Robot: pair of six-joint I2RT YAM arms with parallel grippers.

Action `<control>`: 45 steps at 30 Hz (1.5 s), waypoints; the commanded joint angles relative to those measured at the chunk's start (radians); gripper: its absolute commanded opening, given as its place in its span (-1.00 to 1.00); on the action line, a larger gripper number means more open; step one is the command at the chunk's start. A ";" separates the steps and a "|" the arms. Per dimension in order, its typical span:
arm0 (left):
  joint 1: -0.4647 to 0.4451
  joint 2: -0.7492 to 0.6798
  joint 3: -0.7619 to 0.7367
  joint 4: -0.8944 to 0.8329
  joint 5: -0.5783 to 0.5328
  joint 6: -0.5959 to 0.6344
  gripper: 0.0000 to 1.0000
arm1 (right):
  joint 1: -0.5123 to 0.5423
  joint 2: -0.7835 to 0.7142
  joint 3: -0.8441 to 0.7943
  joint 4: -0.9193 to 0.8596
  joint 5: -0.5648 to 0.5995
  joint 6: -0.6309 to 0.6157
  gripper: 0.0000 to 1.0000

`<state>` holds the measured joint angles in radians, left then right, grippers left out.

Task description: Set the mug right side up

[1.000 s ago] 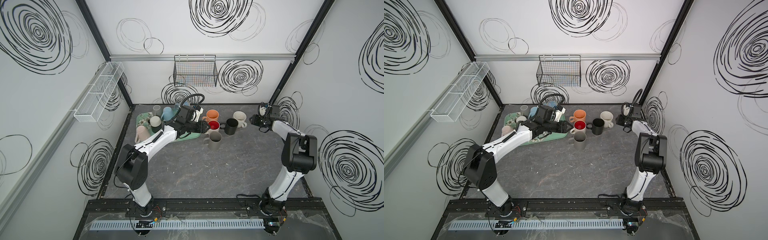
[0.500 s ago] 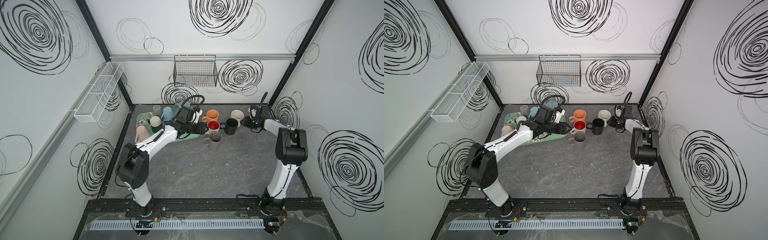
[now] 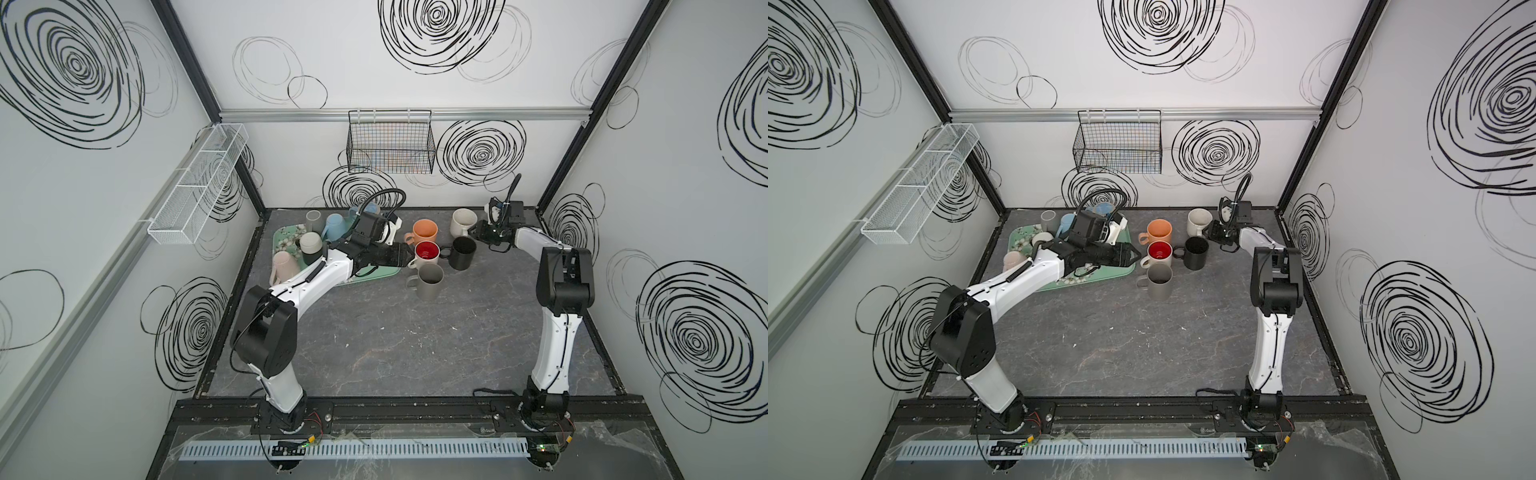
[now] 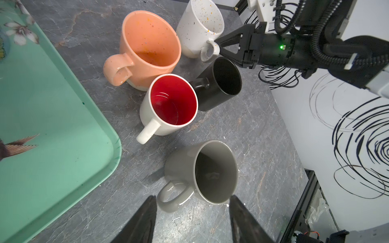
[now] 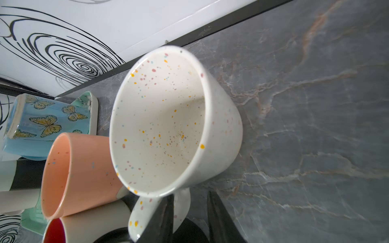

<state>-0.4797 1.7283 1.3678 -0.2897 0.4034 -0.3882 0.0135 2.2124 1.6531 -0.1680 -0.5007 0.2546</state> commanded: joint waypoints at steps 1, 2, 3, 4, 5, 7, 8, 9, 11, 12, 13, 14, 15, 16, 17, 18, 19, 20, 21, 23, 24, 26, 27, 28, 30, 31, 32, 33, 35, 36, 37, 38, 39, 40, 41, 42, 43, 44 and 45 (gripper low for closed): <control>0.012 0.007 -0.003 0.027 -0.001 0.018 0.16 | 0.031 0.019 0.044 0.005 -0.030 0.017 -0.37; 0.014 0.007 -0.004 0.027 -0.002 0.017 0.16 | 0.040 0.022 0.049 0.006 -0.034 0.017 -0.37; 0.015 0.007 -0.004 0.027 -0.001 0.017 0.16 | 0.048 0.026 0.055 0.007 -0.037 0.017 -0.37; 0.015 0.007 -0.004 0.029 -0.002 0.016 0.16 | 0.058 0.029 0.064 0.005 -0.039 0.012 -0.36; 0.017 0.007 -0.004 0.029 -0.002 0.016 0.16 | 0.068 0.034 0.073 -0.001 -0.039 0.007 -0.36; 0.018 0.008 -0.004 0.030 0.000 0.017 0.16 | 0.087 0.042 0.095 -0.014 -0.039 -0.004 -0.35; 0.017 0.008 -0.004 0.029 0.000 0.018 0.16 | 0.094 0.045 0.103 -0.019 -0.039 -0.010 -0.35; 0.019 0.009 -0.004 0.029 0.000 0.018 0.16 | 0.102 0.047 0.112 -0.024 -0.041 -0.021 -0.34; 0.021 0.007 -0.007 0.030 0.000 0.020 0.16 | 0.118 0.053 0.130 -0.036 -0.044 -0.041 -0.32; 0.023 0.007 -0.009 0.029 0.000 0.019 0.16 | 0.126 0.058 0.141 -0.049 -0.045 -0.056 -0.31; 0.024 0.005 -0.010 0.032 0.002 0.019 0.16 | 0.134 0.063 0.156 -0.068 -0.044 -0.068 -0.30; 0.026 0.005 -0.012 0.031 0.002 0.019 0.16 | 0.141 0.065 0.169 -0.086 -0.044 -0.081 -0.30; 0.026 0.004 -0.013 0.032 0.002 0.019 0.16 | 0.147 0.067 0.183 -0.106 -0.043 -0.093 -0.29; 0.027 0.002 -0.015 0.032 0.002 0.017 0.16 | 0.152 0.063 0.193 -0.125 -0.040 -0.107 -0.28; 0.028 0.002 -0.016 0.032 0.002 0.018 0.16 | 0.154 0.057 0.200 -0.139 -0.037 -0.118 -0.27; 0.029 0.002 -0.016 0.032 0.002 0.017 0.16 | 0.154 0.046 0.202 -0.149 -0.034 -0.127 -0.26; 0.029 0.002 -0.015 0.032 0.002 0.017 0.16 | 0.154 0.033 0.204 -0.158 -0.030 -0.135 -0.26; 0.029 0.002 -0.015 0.032 0.002 0.017 0.16 | 0.152 0.021 0.205 -0.165 -0.021 -0.142 -0.25; 0.029 0.002 -0.013 0.032 0.002 0.017 0.16 | 0.149 0.007 0.206 -0.172 -0.007 -0.149 -0.25; 0.029 0.001 -0.012 0.032 0.002 0.017 0.16 | 0.138 -0.019 0.203 -0.172 0.014 -0.164 -0.24; 0.029 0.001 -0.012 0.032 0.002 0.017 0.16 | 0.129 -0.031 0.202 -0.166 0.026 -0.169 -0.24; 0.027 0.001 -0.012 0.032 0.002 0.017 0.16 | 0.111 -0.046 0.200 -0.153 0.043 -0.173 -0.23; 0.027 -0.001 -0.012 0.034 0.002 0.017 0.16 | 0.099 -0.047 0.205 -0.153 0.047 -0.173 -0.22; 0.027 -0.001 -0.013 0.032 0.002 0.018 0.16 | 0.085 -0.047 0.214 -0.154 0.047 -0.169 -0.22; 0.027 -0.003 -0.016 0.031 0.000 0.019 0.16 | 0.062 -0.037 0.232 -0.160 0.038 -0.163 -0.22; 0.027 -0.003 -0.018 0.031 0.000 0.019 0.16 | 0.052 -0.035 0.238 -0.159 0.039 -0.160 -0.21; 0.027 -0.004 -0.018 0.032 0.000 0.019 0.17 | 0.044 -0.031 0.245 -0.159 0.044 -0.158 -0.20; 0.028 -0.004 -0.020 0.030 -0.002 0.020 0.16 | 0.035 -0.027 0.251 -0.160 0.051 -0.158 -0.19; 0.028 -0.003 -0.020 0.027 0.000 0.021 0.17 | 0.022 -0.014 0.268 -0.159 0.065 -0.157 -0.14; 0.029 -0.003 -0.020 0.027 -0.001 0.021 0.16 | 0.015 -0.002 0.281 -0.157 0.075 -0.157 -0.10; 0.029 -0.001 -0.020 0.027 0.000 0.020 0.17 | 0.008 0.017 0.297 -0.158 0.077 -0.155 -0.08; 0.029 0.000 -0.019 0.026 0.000 0.021 0.17 | 0.001 0.037 0.317 -0.161 0.076 -0.154 -0.06; 0.029 0.001 -0.016 0.026 0.000 0.021 0.16 | -0.006 0.056 0.348 -0.167 0.071 -0.152 -0.04; 0.029 0.003 -0.015 0.026 -0.001 0.021 0.17 | -0.011 0.085 0.373 -0.173 0.068 -0.153 -0.02; 0.029 0.004 -0.013 0.024 -0.002 0.021 0.17 | -0.015 0.107 0.398 -0.177 0.063 -0.152 -0.01; 0.029 0.005 -0.013 0.024 -0.002 0.020 0.17 | -0.018 0.133 0.428 -0.183 0.053 -0.152 0.00; 0.029 0.005 -0.013 0.024 -0.002 0.021 0.16 | -0.022 0.159 0.461 -0.192 0.040 -0.152 0.00; 0.029 0.005 -0.012 0.024 -0.002 0.021 0.17 | -0.023 0.182 0.490 -0.200 0.030 -0.151 0.01; 0.029 0.005 -0.013 0.023 -0.002 0.021 0.17 | -0.024 0.207 0.520 -0.213 0.023 -0.152 0.02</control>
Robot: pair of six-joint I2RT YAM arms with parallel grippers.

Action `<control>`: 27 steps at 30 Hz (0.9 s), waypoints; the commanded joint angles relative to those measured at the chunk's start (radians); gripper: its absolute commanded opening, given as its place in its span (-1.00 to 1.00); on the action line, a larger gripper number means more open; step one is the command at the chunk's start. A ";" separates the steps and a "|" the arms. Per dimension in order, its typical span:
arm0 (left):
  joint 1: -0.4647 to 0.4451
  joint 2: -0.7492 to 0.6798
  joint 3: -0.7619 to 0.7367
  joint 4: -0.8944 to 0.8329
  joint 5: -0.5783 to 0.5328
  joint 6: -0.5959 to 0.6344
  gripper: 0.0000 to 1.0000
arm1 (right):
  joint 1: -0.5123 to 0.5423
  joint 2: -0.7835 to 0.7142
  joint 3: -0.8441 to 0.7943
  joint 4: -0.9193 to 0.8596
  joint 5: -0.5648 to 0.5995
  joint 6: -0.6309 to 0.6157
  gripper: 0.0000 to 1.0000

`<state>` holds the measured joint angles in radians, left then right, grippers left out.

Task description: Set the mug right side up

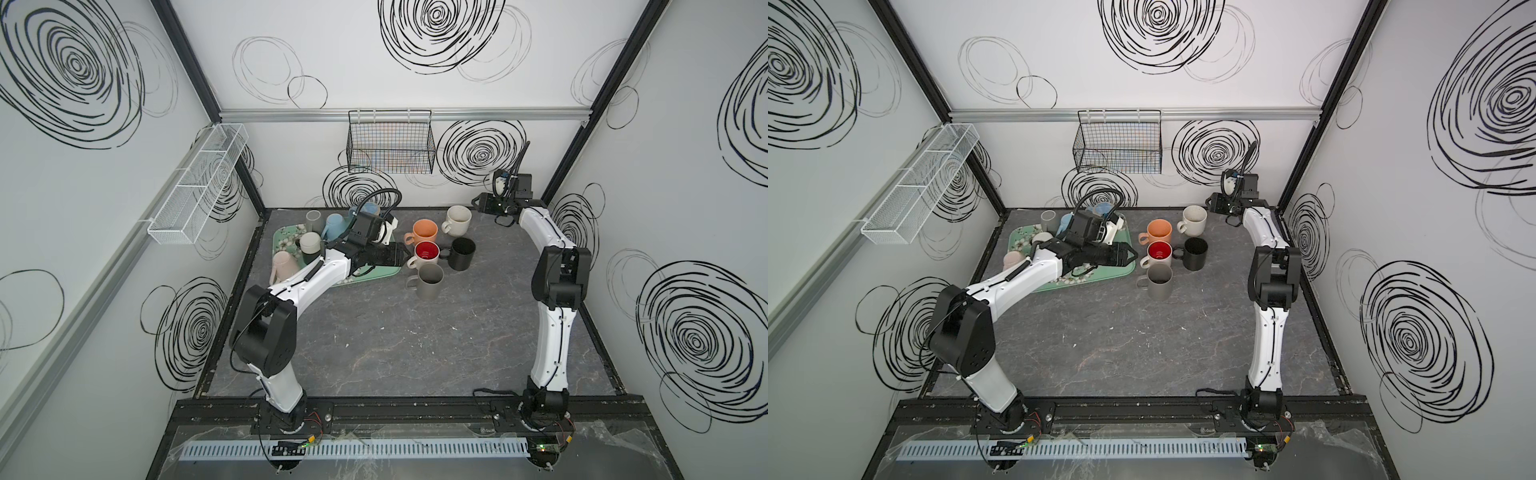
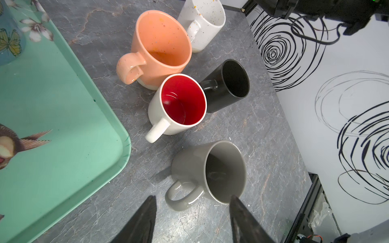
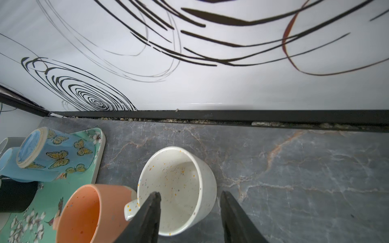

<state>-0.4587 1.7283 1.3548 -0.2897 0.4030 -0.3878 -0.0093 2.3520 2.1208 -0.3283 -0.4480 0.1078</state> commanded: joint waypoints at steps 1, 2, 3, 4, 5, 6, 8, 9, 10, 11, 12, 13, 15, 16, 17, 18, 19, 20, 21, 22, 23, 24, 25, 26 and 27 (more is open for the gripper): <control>0.009 0.006 0.000 0.023 -0.001 0.021 0.17 | -0.001 0.089 0.083 -0.062 -0.032 -0.006 0.03; 0.008 0.005 -0.001 0.023 -0.001 0.021 0.17 | 0.000 0.106 0.103 -0.067 -0.036 -0.007 0.03; 0.008 0.005 0.000 0.021 -0.002 0.021 0.17 | 0.000 0.120 0.119 -0.068 -0.042 -0.007 0.04; 0.010 0.005 0.000 0.021 -0.003 0.021 0.17 | 0.000 0.132 0.131 -0.065 -0.048 -0.005 0.04; 0.011 0.004 0.000 0.021 -0.003 0.021 0.17 | 0.000 0.139 0.136 -0.061 -0.054 -0.004 0.05; 0.011 0.004 0.000 0.020 -0.003 0.021 0.17 | 0.000 0.145 0.138 -0.059 -0.058 -0.002 0.04; 0.012 0.002 -0.002 0.019 -0.003 0.024 0.17 | 0.002 0.149 0.139 -0.061 -0.061 0.004 0.03; 0.012 0.001 -0.003 0.019 -0.003 0.024 0.17 | 0.003 0.150 0.135 -0.065 -0.064 0.004 0.01; 0.014 -0.001 -0.004 0.019 -0.003 0.024 0.17 | 0.005 0.148 0.133 -0.073 -0.063 0.004 0.00; 0.014 -0.002 -0.007 0.019 -0.002 0.026 0.17 | 0.005 0.147 0.129 -0.077 -0.062 0.004 -0.03; 0.014 -0.004 -0.008 0.018 -0.003 0.026 0.17 | 0.009 0.145 0.127 -0.082 -0.061 0.003 -0.06; 0.015 -0.006 -0.010 0.020 -0.003 0.026 0.17 | 0.011 0.141 0.117 -0.086 -0.059 0.003 -0.10; 0.015 -0.009 -0.014 0.022 -0.003 0.026 0.17 | 0.016 0.129 0.099 -0.089 -0.050 0.006 -0.17; 0.016 -0.012 -0.017 0.023 -0.002 0.025 0.17 | 0.020 0.122 0.088 -0.089 -0.045 0.007 -0.20; 0.017 -0.014 -0.021 0.025 -0.003 0.026 0.16 | 0.023 0.112 0.074 -0.091 -0.036 0.009 -0.22; 0.016 -0.017 -0.024 0.028 -0.003 0.026 0.17 | 0.028 0.104 0.061 -0.091 -0.025 0.011 -0.26; 0.017 -0.020 -0.028 0.029 -0.002 0.025 0.17 | 0.032 0.096 0.049 -0.091 -0.015 0.013 -0.30; 0.018 -0.024 -0.033 0.031 -0.002 0.023 0.17 | 0.038 0.087 0.036 -0.092 -0.004 0.018 -0.33; 0.018 -0.027 -0.037 0.032 -0.003 0.023 0.17 | 0.043 0.080 0.025 -0.093 0.006 0.024 -0.33; 0.018 -0.029 -0.041 0.036 -0.001 0.021 0.17 | 0.048 0.074 0.018 -0.097 0.012 0.026 -0.35; 0.018 -0.032 -0.043 0.035 -0.002 0.021 0.17 | 0.057 0.069 0.015 -0.106 0.028 0.031 -0.36; 0.020 -0.035 -0.046 0.037 -0.001 0.021 0.17 | 0.063 0.064 0.014 -0.118 0.050 0.037 -0.38; 0.020 -0.038 -0.049 0.038 -0.001 0.021 0.17 | 0.070 0.061 0.013 -0.128 0.065 0.041 -0.42; 0.020 -0.041 -0.052 0.039 0.000 0.022 0.18 | 0.077 0.057 0.010 -0.136 0.083 0.047 -0.48; 0.020 -0.044 -0.055 0.039 0.000 0.021 0.18 | 0.085 0.052 0.010 -0.143 0.104 0.055 -0.53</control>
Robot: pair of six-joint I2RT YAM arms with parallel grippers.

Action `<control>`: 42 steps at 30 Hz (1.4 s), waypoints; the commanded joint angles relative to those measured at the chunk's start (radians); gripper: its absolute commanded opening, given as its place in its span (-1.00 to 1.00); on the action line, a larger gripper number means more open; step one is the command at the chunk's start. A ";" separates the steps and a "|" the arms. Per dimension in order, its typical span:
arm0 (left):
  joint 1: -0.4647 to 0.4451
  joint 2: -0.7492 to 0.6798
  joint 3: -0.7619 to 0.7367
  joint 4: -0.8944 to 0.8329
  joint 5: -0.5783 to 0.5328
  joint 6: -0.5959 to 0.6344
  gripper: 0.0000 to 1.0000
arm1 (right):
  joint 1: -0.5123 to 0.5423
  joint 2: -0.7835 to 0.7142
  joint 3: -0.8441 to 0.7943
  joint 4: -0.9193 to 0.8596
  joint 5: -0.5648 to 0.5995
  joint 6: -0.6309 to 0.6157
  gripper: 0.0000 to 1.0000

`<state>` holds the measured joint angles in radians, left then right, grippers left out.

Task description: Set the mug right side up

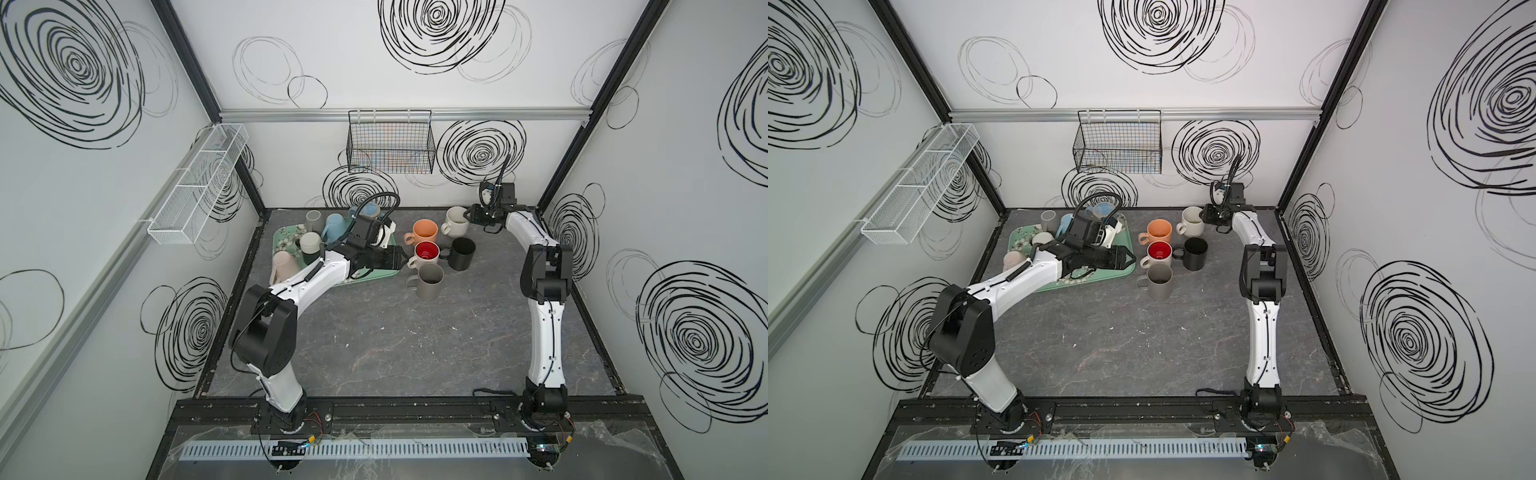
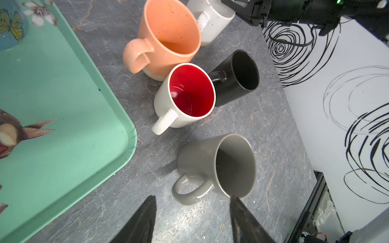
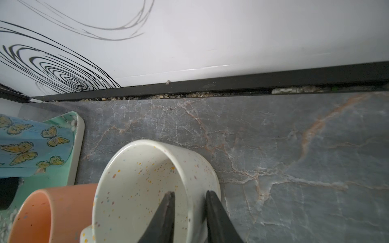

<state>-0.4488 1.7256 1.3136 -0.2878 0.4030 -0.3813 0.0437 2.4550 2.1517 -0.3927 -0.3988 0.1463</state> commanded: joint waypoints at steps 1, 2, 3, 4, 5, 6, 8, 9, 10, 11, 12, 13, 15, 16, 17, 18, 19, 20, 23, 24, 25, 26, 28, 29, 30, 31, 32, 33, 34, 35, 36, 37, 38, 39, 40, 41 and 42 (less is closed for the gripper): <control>0.013 -0.044 -0.016 0.038 0.000 0.017 0.18 | 0.038 -0.054 -0.021 -0.085 0.069 0.022 -0.58; 0.014 -0.046 -0.019 0.038 0.000 0.017 0.18 | 0.046 -0.058 -0.021 -0.093 0.086 0.028 -0.61; 0.014 -0.050 -0.023 0.040 0.002 0.017 0.18 | 0.053 -0.064 -0.020 -0.105 0.109 0.040 -0.64; 0.016 -0.054 -0.027 0.040 0.002 0.017 0.18 | 0.058 -0.069 -0.019 -0.114 0.133 0.053 -0.69; 0.016 -0.057 -0.031 0.042 0.002 0.017 0.19 | 0.061 -0.075 -0.019 -0.120 0.150 0.068 -0.72; 0.019 -0.060 -0.035 0.043 0.003 0.018 0.18 | 0.064 -0.081 -0.020 -0.128 0.168 0.086 -0.75; 0.021 -0.067 -0.042 0.048 0.004 0.016 0.19 | 0.068 -0.089 -0.022 -0.138 0.198 0.122 -0.81; 0.022 -0.069 -0.045 0.050 0.005 0.016 0.19 | 0.070 -0.092 -0.021 -0.142 0.211 0.139 -0.82; 0.022 -0.072 -0.048 0.050 0.006 0.017 0.19 | 0.072 -0.096 -0.020 -0.148 0.219 0.155 -0.84; 0.023 -0.073 -0.049 0.052 0.007 0.016 0.19 | 0.074 -0.098 -0.020 -0.151 0.226 0.168 -0.85; 0.025 -0.075 -0.052 0.055 0.008 0.016 0.19 | 0.076 -0.103 -0.021 -0.160 0.236 0.178 -0.86; 0.025 -0.077 -0.054 0.055 0.008 0.016 0.20 | 0.083 -0.107 -0.020 -0.171 0.248 0.183 -0.87; 0.028 -0.079 -0.060 0.062 0.011 0.015 0.20 | 0.099 -0.118 -0.020 -0.192 0.290 0.185 -0.86; 0.028 -0.080 -0.062 0.064 0.013 0.015 0.19 | 0.106 -0.121 -0.021 -0.202 0.313 0.185 -0.86; 0.028 -0.081 -0.064 0.066 0.016 0.015 0.19 | 0.109 -0.124 -0.021 -0.213 0.332 0.188 -0.87; 0.029 -0.081 -0.067 0.067 0.018 0.015 0.19 | 0.113 -0.129 -0.022 -0.224 0.352 0.192 -0.87; 0.029 -0.083 -0.069 0.068 0.019 0.015 0.19 | 0.116 -0.131 -0.021 -0.232 0.369 0.196 -0.88; 0.030 -0.086 -0.072 0.071 0.019 0.016 0.19 | 0.120 -0.132 -0.021 -0.241 0.389 0.196 -0.88; 0.033 -0.093 -0.080 0.072 0.020 0.017 0.20 | 0.136 -0.140 -0.021 -0.265 0.445 0.196 -0.88; 0.035 -0.096 -0.083 0.074 0.020 0.016 0.20 | 0.142 -0.140 -0.021 -0.271 0.456 0.196 -0.88; 0.034 -0.098 -0.087 0.075 0.020 0.016 0.20 | 0.146 -0.141 -0.021 -0.278 0.463 0.196 -0.88; 0.035 -0.100 -0.090 0.076 0.020 0.017 0.20 | 0.150 -0.142 -0.021 -0.284 0.471 0.197 -0.89; 0.038 -0.105 -0.096 0.077 0.020 0.016 0.20 | 0.156 -0.141 -0.021 -0.298 0.483 0.203 -0.85; 0.038 -0.110 -0.100 0.078 0.019 0.017 0.20 | 0.157 -0.140 -0.020 -0.307 0.482 0.205 -0.77; 0.039 -0.114 -0.103 0.079 0.019 0.017 0.20 | 0.157 -0.139 -0.019 -0.317 0.481 0.213 -0.69; 0.040 -0.119 -0.106 0.080 0.018 0.017 0.21 | 0.157 -0.140 -0.018 -0.325 0.481 0.221 -0.60; 0.042 -0.123 -0.109 0.080 0.017 0.016 0.21 | 0.159 -0.141 -0.019 -0.333 0.483 0.226 -0.45; 0.046 -0.127 -0.111 0.079 0.016 0.017 0.21 | 0.162 -0.144 -0.019 -0.339 0.486 0.228 -0.34; 0.048 -0.131 -0.113 0.079 0.017 0.017 0.21 | 0.163 -0.148 -0.018 -0.341 0.488 0.228 -0.29; 0.053 -0.136 -0.113 0.075 0.016 0.018 0.21 | 0.165 -0.154 -0.019 -0.342 0.492 0.228 -0.23; 0.057 -0.141 -0.113 0.073 0.014 0.020 0.21 | 0.166 -0.160 -0.018 -0.343 0.495 0.228 -0.20; 0.062 -0.146 -0.112 0.070 0.012 0.021 0.21 | 0.166 -0.167 -0.019 -0.343 0.495 0.227 -0.18; 0.069 -0.153 -0.110 0.066 0.010 0.023 0.22 | 0.166 -0.176 -0.017 -0.342 0.495 0.227 -0.15; 0.078 -0.160 -0.107 0.060 0.008 0.026 0.22 | 0.166 -0.186 -0.017 -0.342 0.494 0.225 -0.11; 0.087 -0.167 -0.104 0.053 0.005 0.028 0.22 | 0.167 -0.198 -0.018 -0.342 0.492 0.225 -0.10; 0.101 -0.178 -0.100 0.043 0.001 0.036 0.22 | 0.168 -0.212 -0.018 -0.341 0.490 0.222 -0.08; 0.121 -0.190 -0.094 0.031 -0.006 0.044 0.23 | 0.170 -0.228 -0.018 -0.340 0.488 0.218 -0.08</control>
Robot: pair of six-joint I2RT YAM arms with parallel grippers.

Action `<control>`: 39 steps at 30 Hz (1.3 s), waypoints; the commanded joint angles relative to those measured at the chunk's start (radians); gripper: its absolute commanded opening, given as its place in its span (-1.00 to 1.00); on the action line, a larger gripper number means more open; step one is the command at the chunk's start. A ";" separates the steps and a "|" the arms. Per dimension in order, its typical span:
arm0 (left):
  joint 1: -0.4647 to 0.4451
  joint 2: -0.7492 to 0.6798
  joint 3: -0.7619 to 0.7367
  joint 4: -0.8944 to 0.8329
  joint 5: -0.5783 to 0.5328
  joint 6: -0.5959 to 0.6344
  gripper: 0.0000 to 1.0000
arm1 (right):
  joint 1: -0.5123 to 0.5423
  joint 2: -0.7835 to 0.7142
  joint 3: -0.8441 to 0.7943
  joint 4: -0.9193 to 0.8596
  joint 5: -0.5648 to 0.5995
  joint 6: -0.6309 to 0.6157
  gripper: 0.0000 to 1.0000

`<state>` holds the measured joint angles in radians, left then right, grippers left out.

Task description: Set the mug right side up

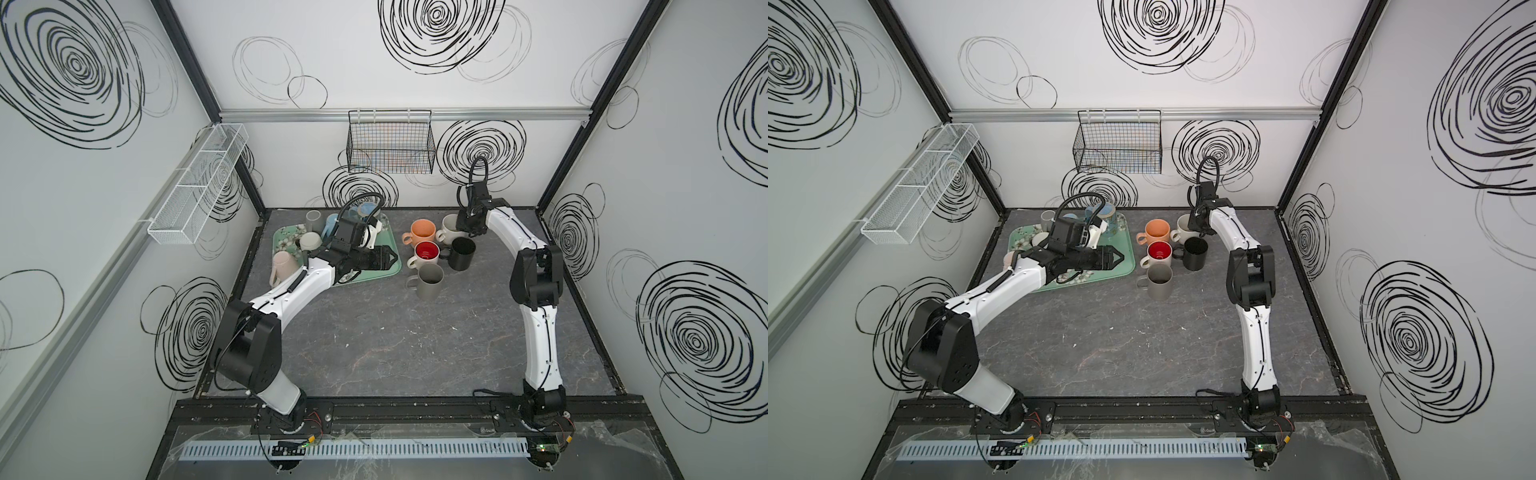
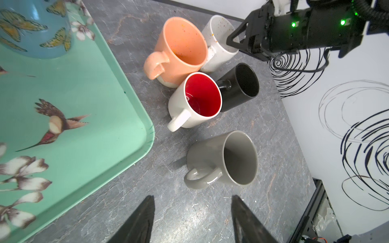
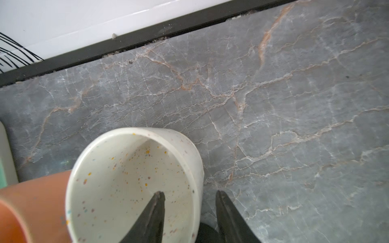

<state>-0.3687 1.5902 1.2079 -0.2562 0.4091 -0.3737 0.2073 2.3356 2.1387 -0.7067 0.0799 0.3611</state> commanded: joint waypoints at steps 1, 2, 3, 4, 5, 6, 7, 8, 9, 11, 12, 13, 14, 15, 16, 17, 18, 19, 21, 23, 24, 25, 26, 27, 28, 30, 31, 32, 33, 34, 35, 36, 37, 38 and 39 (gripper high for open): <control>0.060 -0.065 0.017 -0.011 -0.021 0.042 0.23 | 0.010 -0.123 -0.006 -0.026 0.006 -0.001 -0.07; 0.085 -0.076 0.022 -0.020 -0.030 0.048 0.23 | 0.012 -0.141 -0.006 -0.025 0.004 -0.010 -0.06; 0.116 -0.088 0.028 -0.031 -0.040 0.050 0.23 | 0.016 -0.159 -0.005 -0.023 0.003 -0.018 -0.06; 0.142 -0.098 0.035 -0.040 -0.057 0.055 0.24 | 0.021 -0.174 -0.007 -0.022 0.001 -0.027 -0.05; 0.176 -0.106 0.042 -0.050 -0.077 0.064 0.26 | 0.026 -0.191 -0.009 -0.022 -0.002 -0.038 -0.04; 0.212 -0.113 0.051 -0.060 -0.106 0.076 0.27 | 0.034 -0.206 -0.011 -0.019 -0.008 -0.049 -0.03; 0.240 -0.114 0.058 -0.069 -0.131 0.084 0.29 | 0.043 -0.218 -0.011 -0.020 -0.013 -0.060 -0.03; 0.278 -0.111 0.065 -0.078 -0.161 0.092 0.31 | 0.054 -0.229 -0.013 -0.020 -0.017 -0.070 -0.03; 0.316 -0.106 0.069 -0.081 -0.189 0.094 0.32 | 0.071 -0.241 -0.015 -0.020 -0.016 -0.079 -0.03; 0.379 -0.090 0.074 -0.077 -0.235 0.109 0.33 | 0.108 -0.261 -0.031 -0.012 -0.012 -0.098 -0.01; 0.408 -0.077 0.080 -0.080 -0.260 0.113 0.33 | 0.133 -0.274 -0.048 -0.002 -0.011 -0.104 0.00; 0.429 -0.065 0.087 -0.084 -0.279 0.123 0.33 | 0.156 -0.284 -0.067 0.013 -0.015 -0.108 0.00; 0.449 -0.048 0.098 -0.092 -0.311 0.137 0.33 | 0.184 -0.296 -0.093 0.036 -0.025 -0.116 0.01; 0.463 -0.029 0.111 -0.106 -0.354 0.157 0.34 | 0.210 -0.308 -0.125 0.062 -0.032 -0.125 0.01; 0.473 -0.013 0.126 -0.122 -0.391 0.174 0.35 | 0.234 -0.317 -0.150 0.088 -0.037 -0.126 0.02; 0.485 0.008 0.142 -0.144 -0.437 0.190 0.36 | 0.262 -0.327 -0.182 0.120 -0.052 -0.128 0.02; 0.496 0.025 0.153 -0.164 -0.472 0.204 0.39 | 0.287 -0.336 -0.216 0.159 -0.068 -0.134 0.02; 0.507 0.034 0.157 -0.175 -0.487 0.212 0.42 | 0.312 -0.341 -0.239 0.190 -0.076 -0.135 0.02; 0.532 0.040 0.147 -0.178 -0.494 0.222 0.48 | 0.367 -0.345 -0.283 0.245 -0.089 -0.140 0.02; 0.559 0.037 0.123 -0.162 -0.476 0.230 0.53 | 0.420 -0.340 -0.313 0.295 -0.097 -0.149 0.02; 0.569 0.038 0.114 -0.152 -0.468 0.234 0.54 | 0.441 -0.336 -0.322 0.315 -0.098 -0.153 0.02; 0.581 0.042 0.108 -0.146 -0.453 0.240 0.56 | 0.464 -0.331 -0.329 0.335 -0.100 -0.155 0.02; 0.586 0.051 0.107 -0.152 -0.447 0.251 0.58 | 0.483 -0.324 -0.334 0.352 -0.104 -0.155 0.02; 0.588 0.061 0.109 -0.161 -0.453 0.263 0.60 | 0.500 -0.319 -0.338 0.367 -0.110 -0.155 0.02; 0.592 0.071 0.109 -0.167 -0.461 0.272 0.63 | 0.515 -0.313 -0.341 0.383 -0.118 -0.153 0.02; 0.615 0.090 0.097 -0.158 -0.442 0.271 0.66 | 0.542 -0.303 -0.345 0.403 -0.137 -0.148 0.02; 0.632 0.099 0.088 -0.150 -0.420 0.265 0.67 | 0.557 -0.297 -0.346 0.410 -0.144 -0.148 0.02; 0.649 0.110 0.077 -0.142 -0.398 0.258 0.68 | 0.570 -0.291 -0.346 0.414 -0.144 -0.148 0.02; 0.662 0.118 0.070 -0.135 -0.380 0.251 0.69 | 0.579 -0.288 -0.346 0.418 -0.146 -0.148 0.02; 0.675 0.127 0.058 -0.121 -0.353 0.248 0.69 | 0.589 -0.283 -0.346 0.422 -0.149 -0.152 0.02; 0.686 0.134 0.042 -0.106 -0.321 0.243 0.70 | 0.595 -0.280 -0.345 0.424 -0.149 -0.153 0.02; 0.694 0.142 0.033 -0.098 -0.296 0.239 0.70 | 0.599 -0.277 -0.346 0.425 -0.149 -0.153 0.02; 0.701 0.150 0.025 -0.094 -0.270 0.234 0.70 | 0.601 -0.275 -0.346 0.425 -0.150 -0.153 0.02; 0.703 0.156 0.017 -0.094 -0.251 0.231 0.69 | 0.601 -0.275 -0.346 0.427 -0.153 -0.152 0.02; 0.704 0.158 0.009 -0.090 -0.238 0.227 0.68 | 0.601 -0.275 -0.348 0.429 -0.156 -0.152 0.02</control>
<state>0.3244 1.7370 1.2377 -0.3824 0.0937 -0.1459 0.8093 2.0487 1.7996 -0.3111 -0.0639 0.2161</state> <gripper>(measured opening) 0.844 0.511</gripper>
